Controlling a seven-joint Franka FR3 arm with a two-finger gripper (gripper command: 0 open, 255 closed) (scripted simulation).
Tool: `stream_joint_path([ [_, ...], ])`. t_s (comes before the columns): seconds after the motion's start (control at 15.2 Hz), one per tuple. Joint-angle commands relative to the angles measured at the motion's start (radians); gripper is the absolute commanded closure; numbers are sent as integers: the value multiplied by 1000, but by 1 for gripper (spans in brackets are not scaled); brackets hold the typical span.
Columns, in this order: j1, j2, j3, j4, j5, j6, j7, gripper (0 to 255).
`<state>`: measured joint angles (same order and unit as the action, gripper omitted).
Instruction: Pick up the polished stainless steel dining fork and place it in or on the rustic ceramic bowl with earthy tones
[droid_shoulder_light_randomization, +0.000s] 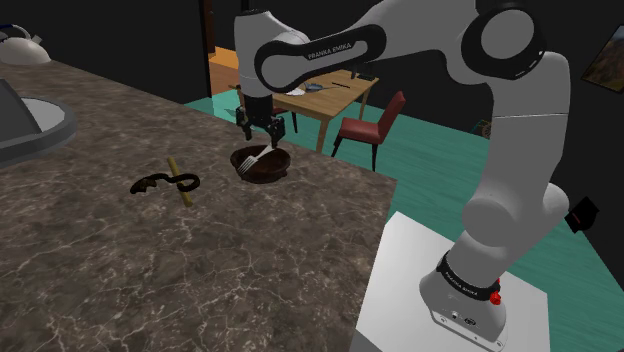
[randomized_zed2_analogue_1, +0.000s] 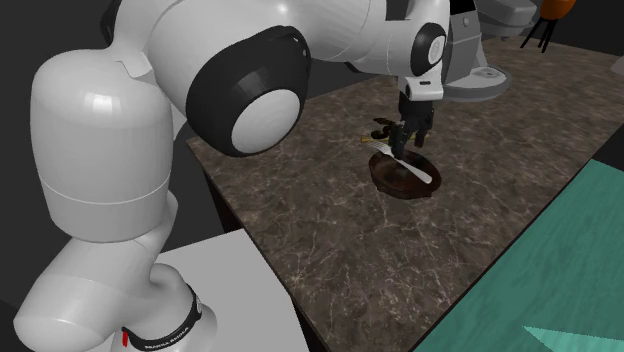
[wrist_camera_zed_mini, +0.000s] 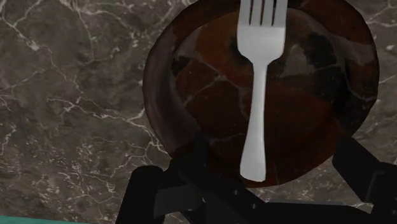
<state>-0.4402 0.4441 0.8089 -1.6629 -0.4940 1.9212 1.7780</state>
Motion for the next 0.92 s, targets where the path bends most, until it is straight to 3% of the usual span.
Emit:
stream_joint_path([
  [0.0,0,0,0,0,0,0,0,0],
  [0.33,10,-32,21,86,35,-106,-24,0],
  [0.86,10,-32,21,86,35,-106,-24,0],
])
